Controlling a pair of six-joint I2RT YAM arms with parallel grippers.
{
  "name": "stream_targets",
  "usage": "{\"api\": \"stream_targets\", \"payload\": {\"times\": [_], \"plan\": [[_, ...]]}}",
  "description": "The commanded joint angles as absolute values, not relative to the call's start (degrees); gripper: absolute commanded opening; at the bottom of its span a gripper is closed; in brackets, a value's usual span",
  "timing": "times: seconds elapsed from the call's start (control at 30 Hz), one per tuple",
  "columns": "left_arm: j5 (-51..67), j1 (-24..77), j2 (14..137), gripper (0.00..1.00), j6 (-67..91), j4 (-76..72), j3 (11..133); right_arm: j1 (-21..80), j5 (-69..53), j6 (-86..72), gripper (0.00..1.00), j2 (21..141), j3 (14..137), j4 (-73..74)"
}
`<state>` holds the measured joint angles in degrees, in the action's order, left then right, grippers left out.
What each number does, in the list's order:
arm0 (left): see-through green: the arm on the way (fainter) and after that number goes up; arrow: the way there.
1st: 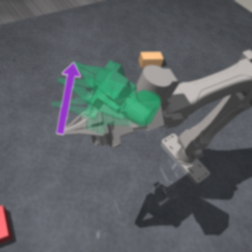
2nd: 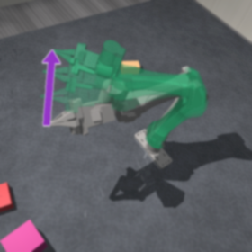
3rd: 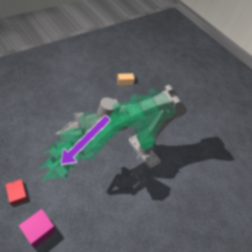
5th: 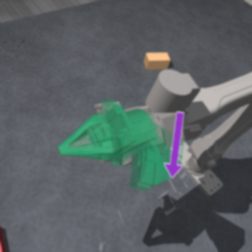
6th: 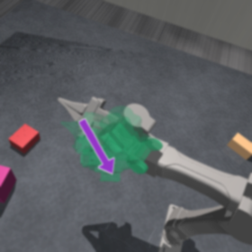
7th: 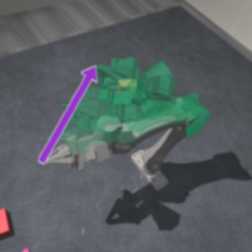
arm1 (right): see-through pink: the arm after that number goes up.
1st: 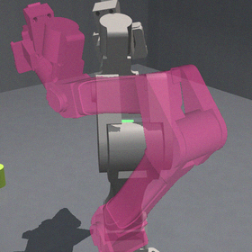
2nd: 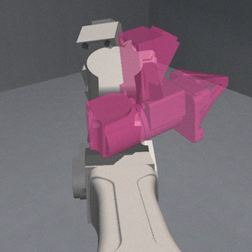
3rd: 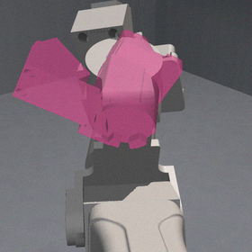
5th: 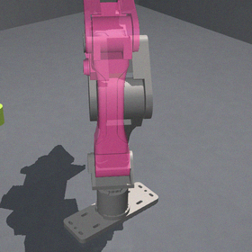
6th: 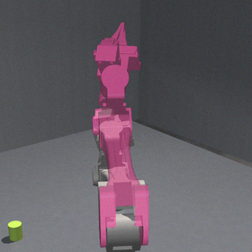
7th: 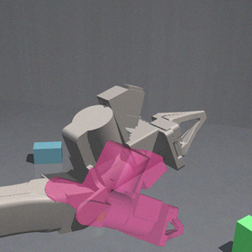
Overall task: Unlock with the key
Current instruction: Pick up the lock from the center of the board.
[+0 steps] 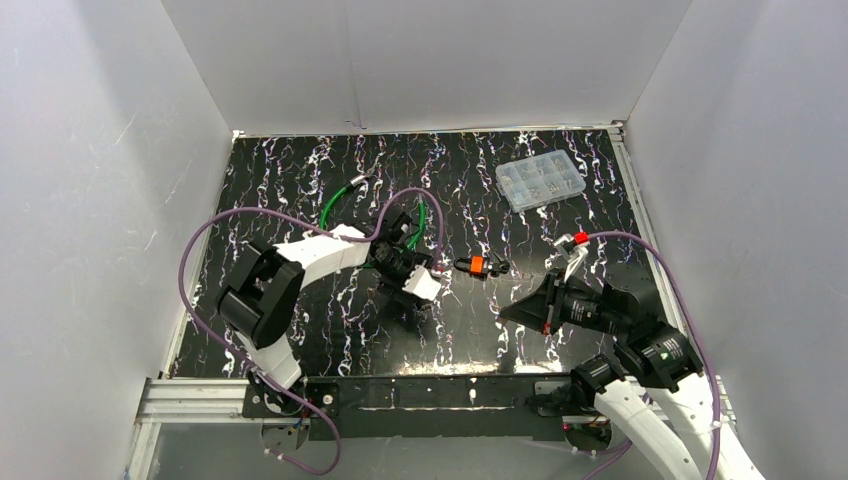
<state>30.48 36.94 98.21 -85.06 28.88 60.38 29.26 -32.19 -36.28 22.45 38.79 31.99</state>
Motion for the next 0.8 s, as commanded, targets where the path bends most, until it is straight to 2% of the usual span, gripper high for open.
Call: {"api": "stream_targets", "payload": {"times": [0.0, 0.13, 0.27, 0.6, 0.77], "plan": [[33.13, 35.59, 99.85, 0.6, -88.31, 31.95, 63.74, 29.0, -31.73, -36.35, 0.01, 23.38, 40.28, 30.11], [34.19, 35.61, 101.97, 0.54, -91.42, 38.04, 66.46, 29.0, -31.69, -36.32, 0.01, 24.21, 40.59, 29.77], [33.59, 36.28, 103.92, 0.38, -93.79, 42.72, 68.67, 29.01, -31.21, -36.46, 0.01, 24.51, 40.85, 29.78], [32.02, 38.41, 106.24, 0.41, -92.18, 44.18, 69.16, 29.0, -30.5, -36.17, 0.01, 24.72, 41.48, 30.35], [31.71, 38.82, 107.7, 0.37, -90.87, 44.05, 70.59, 29.01, -30.66, -35.71, 0.01, 25.14, 41.88, 30.64]]}}
